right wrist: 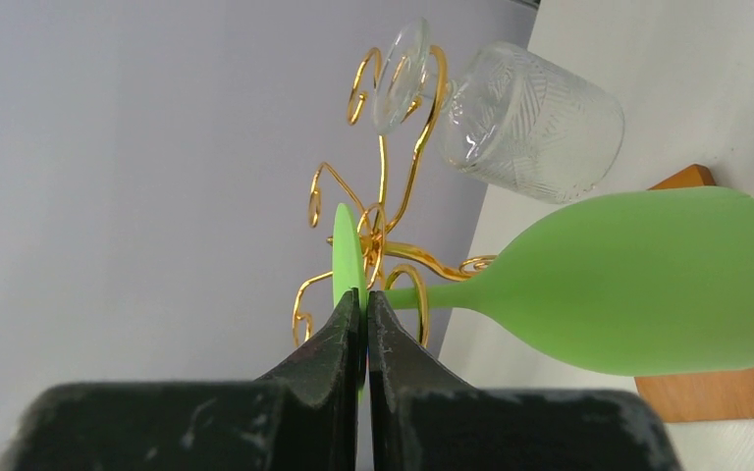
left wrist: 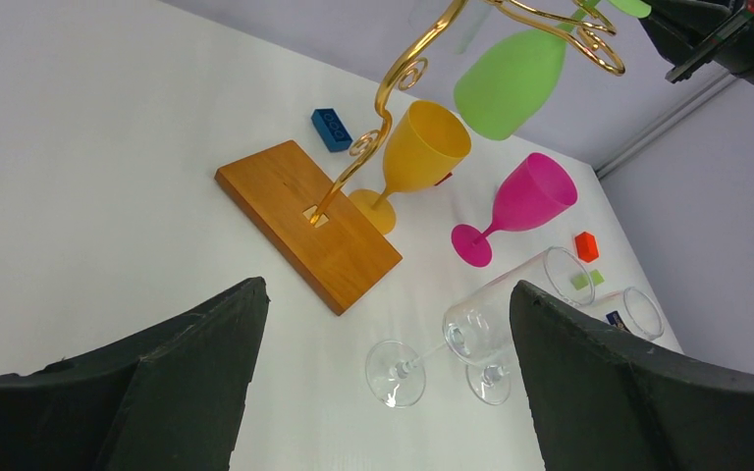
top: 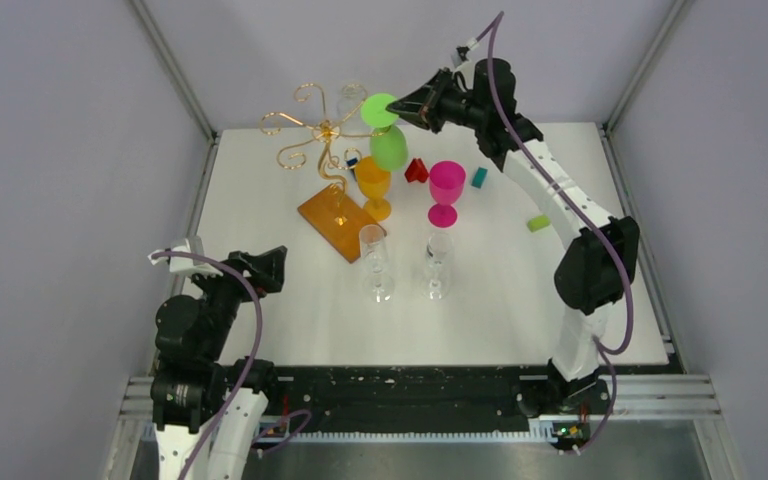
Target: Place the wine glass upside down on the wine glass rack
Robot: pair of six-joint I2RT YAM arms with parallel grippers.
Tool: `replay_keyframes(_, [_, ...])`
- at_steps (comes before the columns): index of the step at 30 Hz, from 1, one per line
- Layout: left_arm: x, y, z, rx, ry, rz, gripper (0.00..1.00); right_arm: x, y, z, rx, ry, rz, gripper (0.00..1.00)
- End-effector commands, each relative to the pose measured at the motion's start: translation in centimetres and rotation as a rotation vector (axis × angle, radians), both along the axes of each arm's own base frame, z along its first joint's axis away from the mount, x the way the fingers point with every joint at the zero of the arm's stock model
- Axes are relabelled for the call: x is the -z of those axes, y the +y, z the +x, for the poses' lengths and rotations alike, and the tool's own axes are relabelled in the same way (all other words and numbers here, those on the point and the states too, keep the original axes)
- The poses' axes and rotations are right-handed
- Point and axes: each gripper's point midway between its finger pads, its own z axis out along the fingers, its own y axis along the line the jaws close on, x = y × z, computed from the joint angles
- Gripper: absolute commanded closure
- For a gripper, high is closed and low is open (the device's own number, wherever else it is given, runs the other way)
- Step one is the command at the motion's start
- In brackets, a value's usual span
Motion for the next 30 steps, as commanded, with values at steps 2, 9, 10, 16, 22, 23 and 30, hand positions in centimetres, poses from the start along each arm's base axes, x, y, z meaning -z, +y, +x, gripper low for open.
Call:
replay_keyframes(2, [-0.1,-0.1,0.2,0.011,-0.011,0.017,0.03,-2.6,0.6,0.7,-0.032,-0.066,0.043,1.0])
replay_keyframes(9, [0.0,-0.2,0.1,0.014,-0.009,0.017,0.03,-3.0,1.5,0.1,-0.086,-0.084,0.043,0.98])
replay_keyframes(10, [0.0,-0.2,0.0,0.015,-0.012,0.016,0.03,-3.1,1.6,0.0,-0.09,-0.088,0.043,0.97])
replay_keyframes(16, [-0.2,-0.3,-0.1,0.02,-0.016,0.015,0.03,-3.0,1.7,0.0,-0.095,-0.097,0.037,0.83])
replay_keyframes(22, [-0.4,-0.4,-0.4,0.029,-0.027,0.018,0.03,-2.5,1.9,0.4,-0.094,-0.096,0.031,0.77])
replay_keyframes(23, [-0.4,-0.4,-0.5,0.029,-0.027,0.019,0.03,-2.4,1.9,0.5,-0.094,-0.095,0.032,0.77])
replay_keyframes(30, [-0.3,-0.4,-0.6,0.03,-0.023,0.013,0.03,-2.3,2.2,1.3,-0.095,-0.096,0.037,0.81])
